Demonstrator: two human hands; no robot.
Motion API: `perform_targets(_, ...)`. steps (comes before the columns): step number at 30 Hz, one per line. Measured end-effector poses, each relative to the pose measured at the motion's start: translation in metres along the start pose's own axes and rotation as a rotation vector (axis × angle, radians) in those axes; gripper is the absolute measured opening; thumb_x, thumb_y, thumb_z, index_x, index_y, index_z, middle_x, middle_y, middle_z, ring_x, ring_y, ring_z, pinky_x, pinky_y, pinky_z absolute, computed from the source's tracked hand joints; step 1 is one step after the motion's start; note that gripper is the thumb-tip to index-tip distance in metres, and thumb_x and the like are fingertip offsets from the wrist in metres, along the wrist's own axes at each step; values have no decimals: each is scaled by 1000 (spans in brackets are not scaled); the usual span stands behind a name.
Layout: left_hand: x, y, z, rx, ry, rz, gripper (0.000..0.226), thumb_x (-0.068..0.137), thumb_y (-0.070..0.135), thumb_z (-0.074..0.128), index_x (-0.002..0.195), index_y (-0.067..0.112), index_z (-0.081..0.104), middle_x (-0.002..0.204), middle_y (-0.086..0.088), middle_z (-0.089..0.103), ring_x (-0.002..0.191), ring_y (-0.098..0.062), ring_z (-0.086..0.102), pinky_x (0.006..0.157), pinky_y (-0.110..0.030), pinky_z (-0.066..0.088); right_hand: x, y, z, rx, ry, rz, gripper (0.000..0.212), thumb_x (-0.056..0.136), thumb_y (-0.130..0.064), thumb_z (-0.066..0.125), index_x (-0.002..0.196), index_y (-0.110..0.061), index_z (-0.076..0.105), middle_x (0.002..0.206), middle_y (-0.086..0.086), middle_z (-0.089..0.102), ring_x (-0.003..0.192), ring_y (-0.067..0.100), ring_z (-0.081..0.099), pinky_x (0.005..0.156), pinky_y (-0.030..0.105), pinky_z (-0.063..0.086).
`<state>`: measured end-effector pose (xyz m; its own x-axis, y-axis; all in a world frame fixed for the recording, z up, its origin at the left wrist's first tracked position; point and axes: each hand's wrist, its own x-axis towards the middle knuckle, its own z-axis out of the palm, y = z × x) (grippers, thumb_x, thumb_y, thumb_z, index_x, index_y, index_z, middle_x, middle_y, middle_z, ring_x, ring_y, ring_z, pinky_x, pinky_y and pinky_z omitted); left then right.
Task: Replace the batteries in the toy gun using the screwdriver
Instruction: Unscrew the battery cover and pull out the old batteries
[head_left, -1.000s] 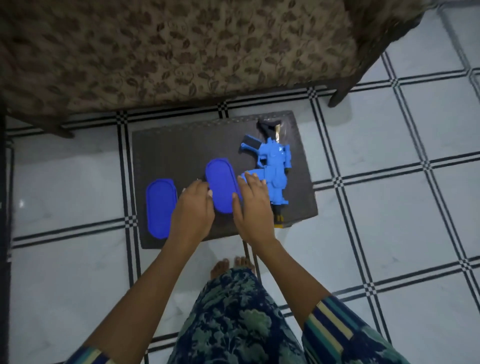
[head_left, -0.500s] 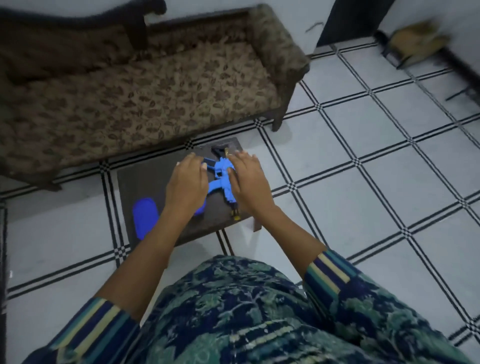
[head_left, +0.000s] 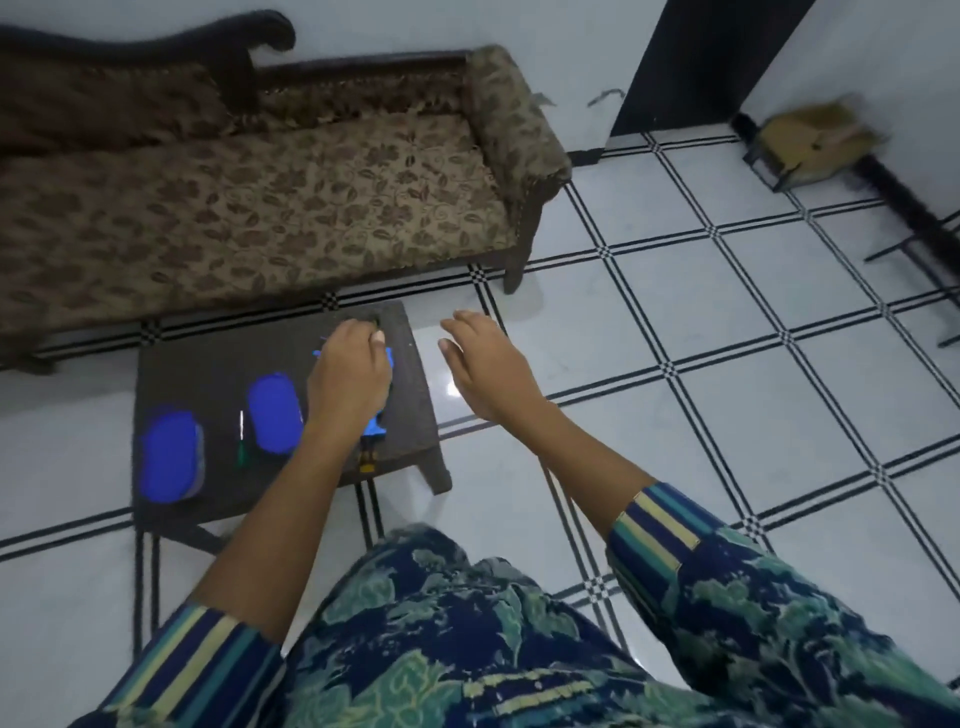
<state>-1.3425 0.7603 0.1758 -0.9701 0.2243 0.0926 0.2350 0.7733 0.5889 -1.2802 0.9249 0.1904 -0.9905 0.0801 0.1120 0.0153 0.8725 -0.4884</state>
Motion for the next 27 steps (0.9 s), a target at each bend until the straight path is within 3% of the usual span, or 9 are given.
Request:
perform_targets(9, 68, 30, 40, 43, 23, -113, 28, 99, 23, 38, 95, 4, 58, 100, -17, 58, 94, -34, 54, 75, -39, 39, 73, 68, -13, 20, -94, -126, 35, 101, -20, 46, 126, 1, 58, 133, 22, 55, 125, 36, 48, 107, 42, 35)
perform_targets(12, 114, 34, 59, 31, 82, -184, 30, 99, 26, 37, 91, 5, 57, 94, -14, 57, 90, -33, 54, 70, -38, 38, 125, 92, -14, 14, -152, -199, 37, 103, -23, 43, 130, -2, 56, 138, 18, 53, 129, 33, 44, 109, 39, 32)
perform_targets(17, 183, 44, 77, 11, 152, -316, 32, 100, 25, 36, 98, 3, 59, 102, -15, 57, 92, -33, 55, 72, -38, 39, 215, 121, -21, -26, -226, -310, 37, 103, -22, 42, 131, -3, 55, 141, 18, 51, 133, 32, 42, 114, 39, 28)
perform_targets(23, 253, 45, 76, 42, 243, -446, 32, 101, 27, 35, 89, 5, 55, 95, -12, 54, 82, -30, 53, 65, -39, 39, 325, 120, -18, -15, -306, -501, 32, 99, -16, 49, 122, 3, 60, 125, 22, 59, 117, 36, 53, 103, 43, 40)
perform_targets(27, 290, 28, 76, 54, 355, -544, 28, 99, 21, 39, 92, 1, 57, 97, -17, 57, 87, -35, 54, 69, -40, 39, 394, 110, 5, 0, -420, -657, 29, 99, -18, 47, 116, 1, 61, 117, 21, 60, 108, 35, 54, 96, 44, 44)
